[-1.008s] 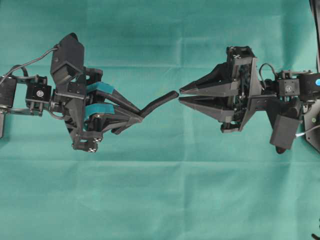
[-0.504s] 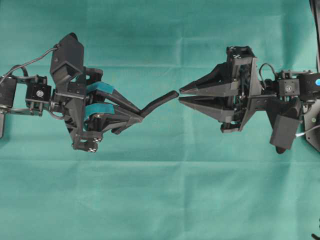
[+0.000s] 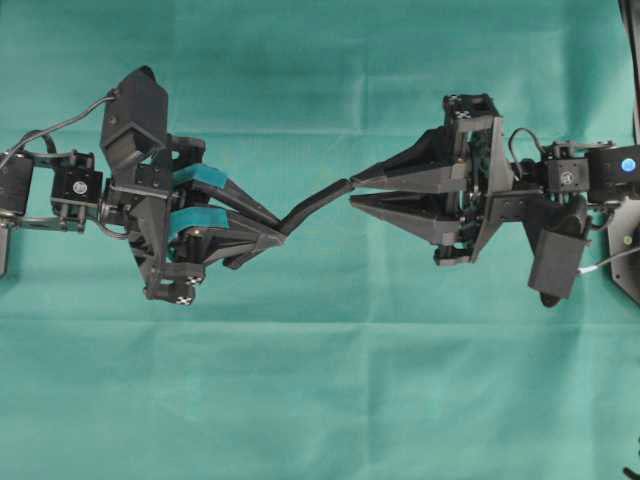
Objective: Peel off the Velcro with your right arm.
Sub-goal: 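Pull the right gripper away to peel the Velcro layers apart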
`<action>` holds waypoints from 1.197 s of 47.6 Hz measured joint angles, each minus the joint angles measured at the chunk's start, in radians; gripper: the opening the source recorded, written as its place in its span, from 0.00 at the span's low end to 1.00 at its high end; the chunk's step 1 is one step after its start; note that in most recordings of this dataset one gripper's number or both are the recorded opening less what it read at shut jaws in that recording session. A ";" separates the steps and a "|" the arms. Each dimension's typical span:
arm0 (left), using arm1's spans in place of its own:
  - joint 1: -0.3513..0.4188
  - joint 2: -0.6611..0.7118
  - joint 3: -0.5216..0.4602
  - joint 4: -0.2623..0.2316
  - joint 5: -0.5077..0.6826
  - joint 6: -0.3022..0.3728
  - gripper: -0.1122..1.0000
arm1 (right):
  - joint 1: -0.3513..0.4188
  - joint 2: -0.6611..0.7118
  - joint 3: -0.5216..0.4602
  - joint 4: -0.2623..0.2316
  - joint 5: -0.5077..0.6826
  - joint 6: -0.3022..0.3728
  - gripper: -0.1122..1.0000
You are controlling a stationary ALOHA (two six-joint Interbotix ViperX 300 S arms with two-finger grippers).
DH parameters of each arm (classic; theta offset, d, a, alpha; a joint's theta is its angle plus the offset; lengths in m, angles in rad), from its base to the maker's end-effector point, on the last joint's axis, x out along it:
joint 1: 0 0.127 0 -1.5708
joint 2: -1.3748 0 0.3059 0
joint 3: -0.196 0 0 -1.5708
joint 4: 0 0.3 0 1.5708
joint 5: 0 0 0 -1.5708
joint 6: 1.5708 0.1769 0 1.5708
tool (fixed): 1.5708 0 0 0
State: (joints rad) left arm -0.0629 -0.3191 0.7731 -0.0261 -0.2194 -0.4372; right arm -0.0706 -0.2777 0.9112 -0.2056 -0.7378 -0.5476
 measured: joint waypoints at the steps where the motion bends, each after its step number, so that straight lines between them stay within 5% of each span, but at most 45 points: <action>1: 0.000 0.000 0.002 0.000 0.000 0.000 0.19 | -0.002 -0.002 0.000 0.000 0.000 -0.002 0.11; 19: 0.000 0.002 0.002 0.000 0.002 0.000 0.19 | -0.002 0.000 0.000 -0.002 -0.005 0.000 0.01; 57: 0.000 0.002 0.002 0.000 -0.006 0.000 0.19 | 0.006 0.046 0.000 -0.002 -0.014 0.002 0.01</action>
State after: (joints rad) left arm -0.0629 -0.3175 0.7747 -0.0261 -0.2255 -0.4372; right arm -0.0644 -0.2316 0.9112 -0.2071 -0.7517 -0.5461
